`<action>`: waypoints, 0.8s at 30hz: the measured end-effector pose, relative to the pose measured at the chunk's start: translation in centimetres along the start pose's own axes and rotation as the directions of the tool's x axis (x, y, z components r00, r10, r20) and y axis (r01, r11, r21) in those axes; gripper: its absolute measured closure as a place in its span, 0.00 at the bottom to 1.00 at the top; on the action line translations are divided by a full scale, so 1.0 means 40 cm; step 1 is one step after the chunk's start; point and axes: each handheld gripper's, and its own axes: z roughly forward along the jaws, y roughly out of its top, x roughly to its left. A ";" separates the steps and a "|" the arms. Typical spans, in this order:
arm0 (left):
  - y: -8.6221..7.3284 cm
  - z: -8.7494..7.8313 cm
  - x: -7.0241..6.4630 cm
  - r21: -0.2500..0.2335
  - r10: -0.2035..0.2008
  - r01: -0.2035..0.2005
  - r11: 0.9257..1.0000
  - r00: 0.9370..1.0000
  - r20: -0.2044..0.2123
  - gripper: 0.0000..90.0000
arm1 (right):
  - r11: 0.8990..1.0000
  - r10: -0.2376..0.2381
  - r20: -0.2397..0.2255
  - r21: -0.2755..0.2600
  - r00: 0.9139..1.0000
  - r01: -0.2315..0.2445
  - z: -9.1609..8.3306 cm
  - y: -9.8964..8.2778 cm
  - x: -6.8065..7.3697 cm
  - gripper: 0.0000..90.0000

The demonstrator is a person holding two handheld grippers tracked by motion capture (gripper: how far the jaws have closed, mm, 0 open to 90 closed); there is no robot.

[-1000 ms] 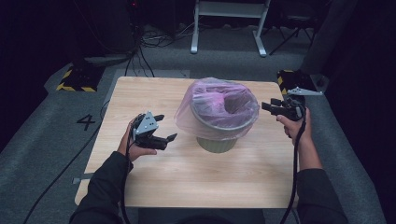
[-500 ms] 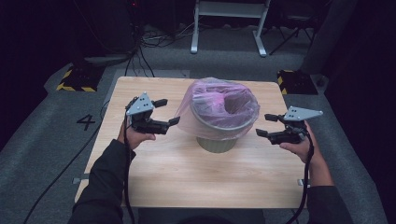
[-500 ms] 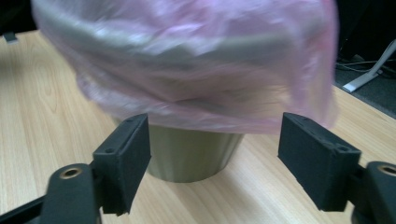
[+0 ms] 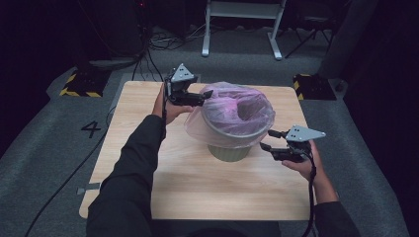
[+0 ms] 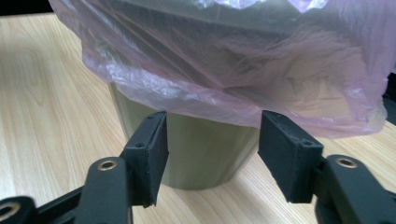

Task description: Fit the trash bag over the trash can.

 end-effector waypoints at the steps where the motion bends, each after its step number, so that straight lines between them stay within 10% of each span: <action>1: 0.000 0.000 0.000 0.000 0.000 0.000 1.000 1.000 0.000 0.28 | 1.000 0.000 0.000 0.000 1.000 0.000 0.000 0.000 0.000 0.48; 9: 0.006 0.066 0.040 0.074 -0.061 0.061 0.995 0.998 -0.009 0.45 | 0.999 0.009 -0.006 -0.054 1.000 -0.010 0.014 0.000 0.003 0.58; 16: -0.024 0.073 0.060 0.117 -0.017 0.015 0.993 1.000 0.016 1.00 | 0.997 -0.015 -0.001 -0.077 1.000 0.015 0.016 0.000 0.004 0.92; 24: -0.076 0.068 0.057 0.100 -0.033 0.026 0.995 0.997 0.065 1.00 | 0.999 -0.035 0.009 -0.039 0.999 0.036 0.024 -0.004 0.005 1.00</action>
